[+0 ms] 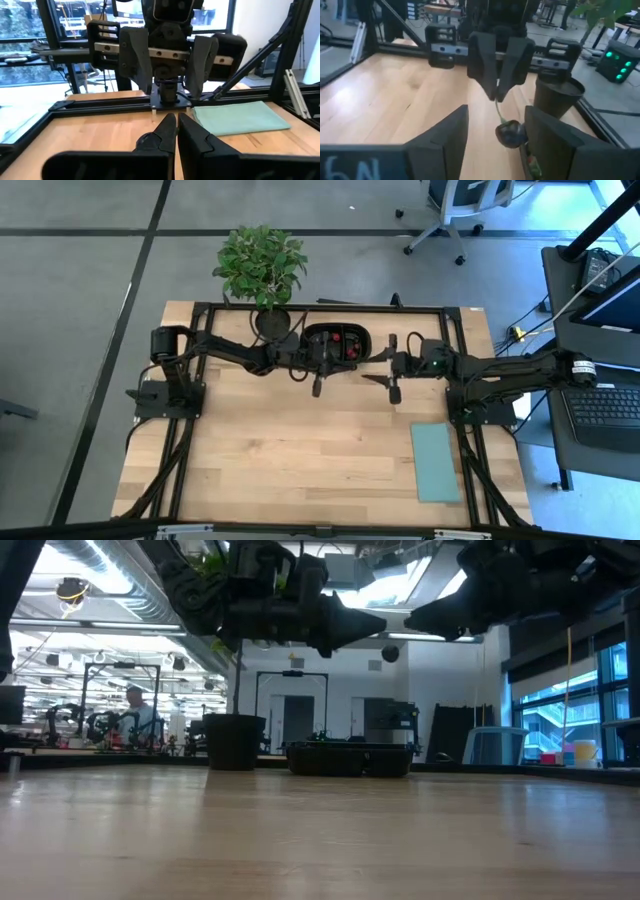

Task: Pick and placing Produce into tupperware
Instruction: Put the black cherry into the black container

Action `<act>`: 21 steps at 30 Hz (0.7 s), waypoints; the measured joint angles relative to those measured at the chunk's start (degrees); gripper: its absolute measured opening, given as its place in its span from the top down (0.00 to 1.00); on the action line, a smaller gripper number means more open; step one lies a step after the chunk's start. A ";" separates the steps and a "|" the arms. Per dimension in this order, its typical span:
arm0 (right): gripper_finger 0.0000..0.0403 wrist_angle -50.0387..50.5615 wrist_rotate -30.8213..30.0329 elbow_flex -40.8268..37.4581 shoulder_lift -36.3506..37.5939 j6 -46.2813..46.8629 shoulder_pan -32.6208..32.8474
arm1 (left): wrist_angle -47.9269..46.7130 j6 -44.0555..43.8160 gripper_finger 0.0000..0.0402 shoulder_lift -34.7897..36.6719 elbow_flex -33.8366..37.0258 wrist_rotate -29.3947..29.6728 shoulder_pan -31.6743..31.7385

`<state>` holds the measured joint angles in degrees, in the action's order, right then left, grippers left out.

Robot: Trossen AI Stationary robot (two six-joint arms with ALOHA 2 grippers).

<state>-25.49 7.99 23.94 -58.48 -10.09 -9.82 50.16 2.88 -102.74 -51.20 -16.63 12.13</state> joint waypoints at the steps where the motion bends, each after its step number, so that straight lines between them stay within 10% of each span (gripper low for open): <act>1: 0.51 0.14 -0.23 0.00 -0.21 -0.92 0.26 | 0.08 0.20 1.00 0.00 0.00 0.39 -0.15; 21: 0.51 -6.50 -3.22 2.61 -11.51 -5.39 1.99 | -1.09 0.21 1.00 0.00 0.00 0.42 -0.34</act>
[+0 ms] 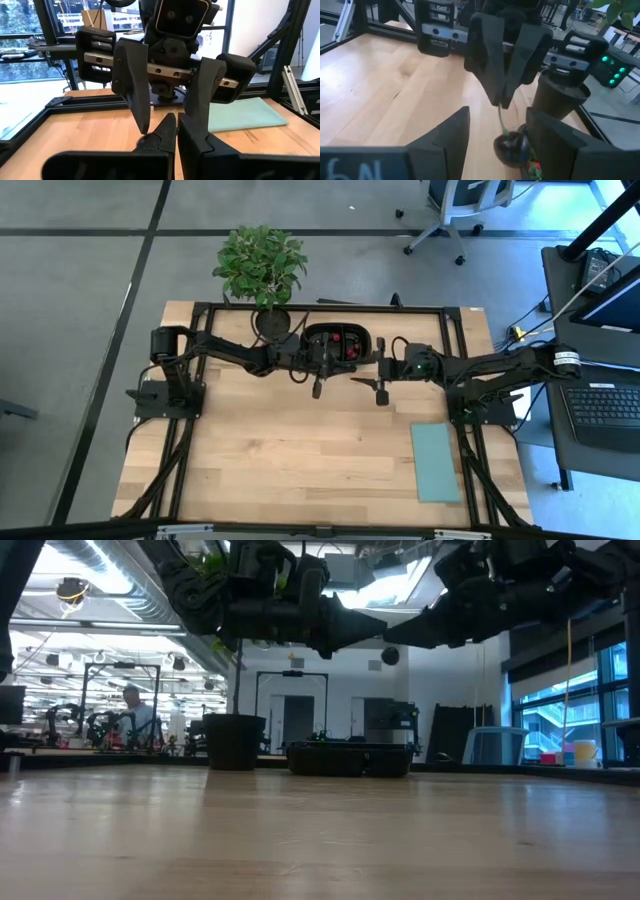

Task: Pick and placing Produce into tupperware
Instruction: Put the black cherry into the black container

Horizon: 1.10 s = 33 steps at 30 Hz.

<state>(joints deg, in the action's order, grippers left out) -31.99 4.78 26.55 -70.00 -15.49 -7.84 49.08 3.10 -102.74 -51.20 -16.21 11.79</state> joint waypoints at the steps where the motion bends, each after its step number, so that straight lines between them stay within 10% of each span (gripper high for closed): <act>1: 0.51 0.00 0.00 0.02 0.00 -0.04 0.00 | 0.02 0.01 1.00 0.00 0.00 0.00 0.00; 33: 0.56 0.50 0.24 0.02 0.00 0.39 0.00 | 4.18 0.43 1.00 0.00 0.00 -1.48 -1.49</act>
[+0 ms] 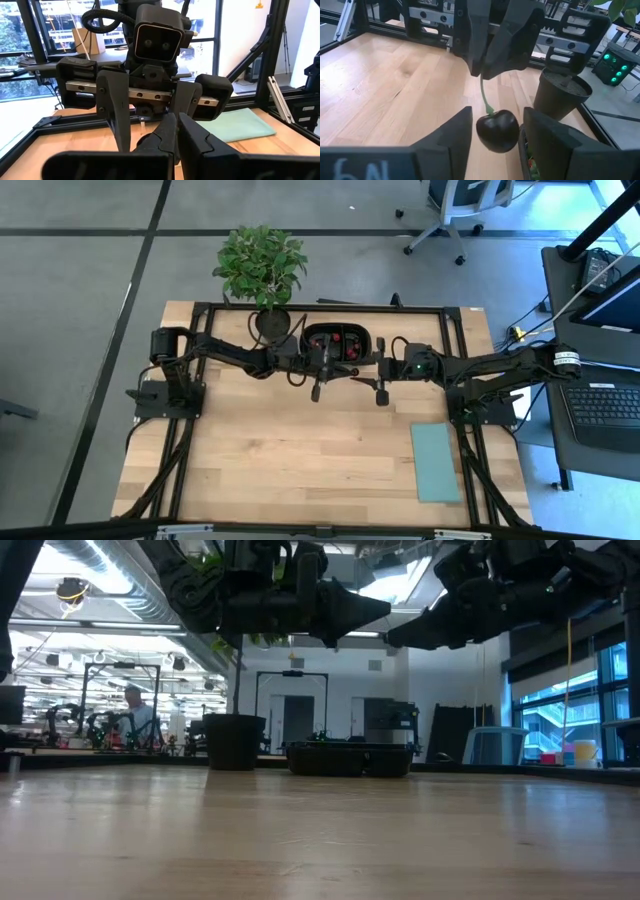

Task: Pick and placing Produce into tupperware
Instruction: Put the black cherry into the black container

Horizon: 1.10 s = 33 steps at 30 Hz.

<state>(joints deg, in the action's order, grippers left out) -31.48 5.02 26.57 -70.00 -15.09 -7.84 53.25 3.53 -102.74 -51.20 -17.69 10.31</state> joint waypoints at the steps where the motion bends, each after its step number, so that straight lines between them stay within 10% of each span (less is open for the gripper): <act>1: 0.58 0.02 0.00 0.00 0.00 0.00 0.00 | -0.02 0.00 1.00 0.00 0.00 0.00 0.00; 9: 0.71 0.11 0.06 0.00 0.00 -0.01 0.00 | -0.04 -0.01 1.00 0.00 0.00 0.02 0.00; 33: 0.70 0.88 -3.64 0.00 -0.02 4.16 -0.13 | -0.09 -1.41 0.81 0.00 0.00 0.44 0.04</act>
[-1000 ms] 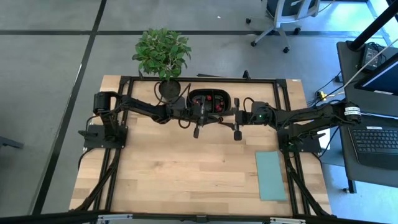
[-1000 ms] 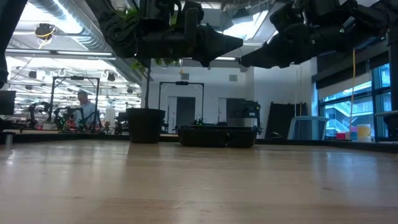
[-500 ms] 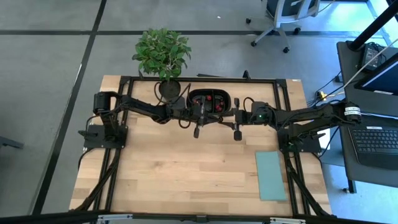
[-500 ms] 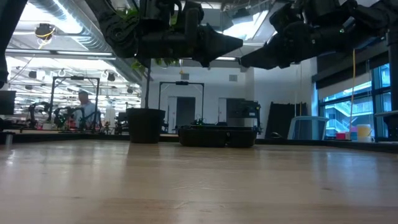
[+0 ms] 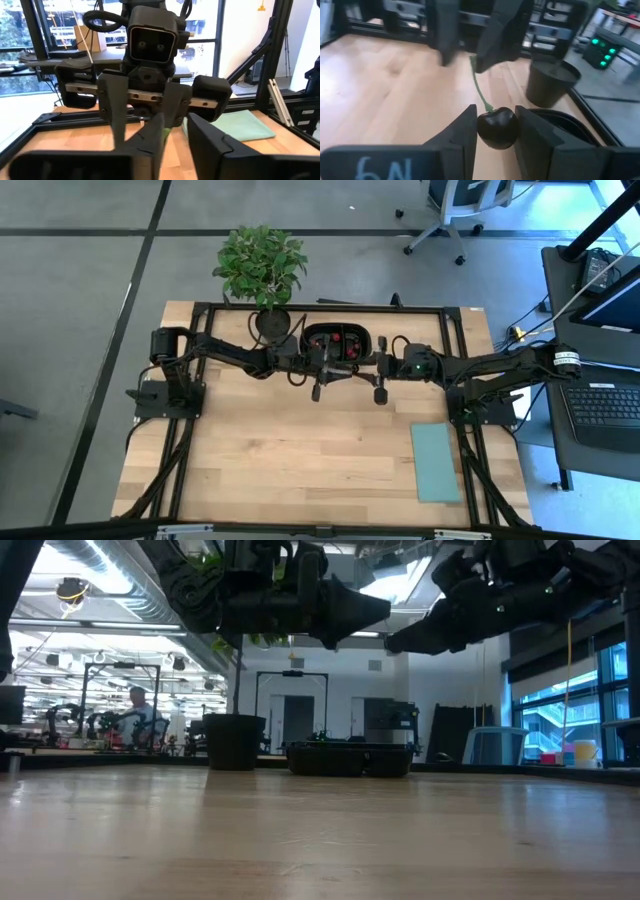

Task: Pick and placing Produce into tupperware
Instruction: Put the black cherry into the black container

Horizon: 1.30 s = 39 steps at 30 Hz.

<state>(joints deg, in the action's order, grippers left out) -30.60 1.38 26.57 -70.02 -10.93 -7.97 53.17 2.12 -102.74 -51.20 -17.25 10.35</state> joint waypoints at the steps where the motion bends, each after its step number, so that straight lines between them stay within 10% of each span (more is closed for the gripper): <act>1: 0.71 0.16 -0.64 0.00 0.00 0.04 -0.21 | -0.01 -0.37 0.78 0.00 0.00 -0.03 0.01; 10: 0.71 4.24 -6.88 0.00 -0.02 8.19 -7.60 | -2.92 -4.80 0.56 0.00 0.00 -0.21 1.90; 21: 0.71 8.48 -6.81 0.00 -0.25 12.64 -17.12 | -10.05 -4.71 0.54 0.00 -0.03 -0.22 2.40; 39: 0.70 32.54 -3.21 22.84 -23.31 12.16 -18.76 | -59.44 -6.59 0.54 2.29 0.00 8.97 0.48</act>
<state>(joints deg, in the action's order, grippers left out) 1.94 -1.84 49.41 -93.33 1.22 -26.73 -6.28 -4.47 -100.44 -51.20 -8.28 10.83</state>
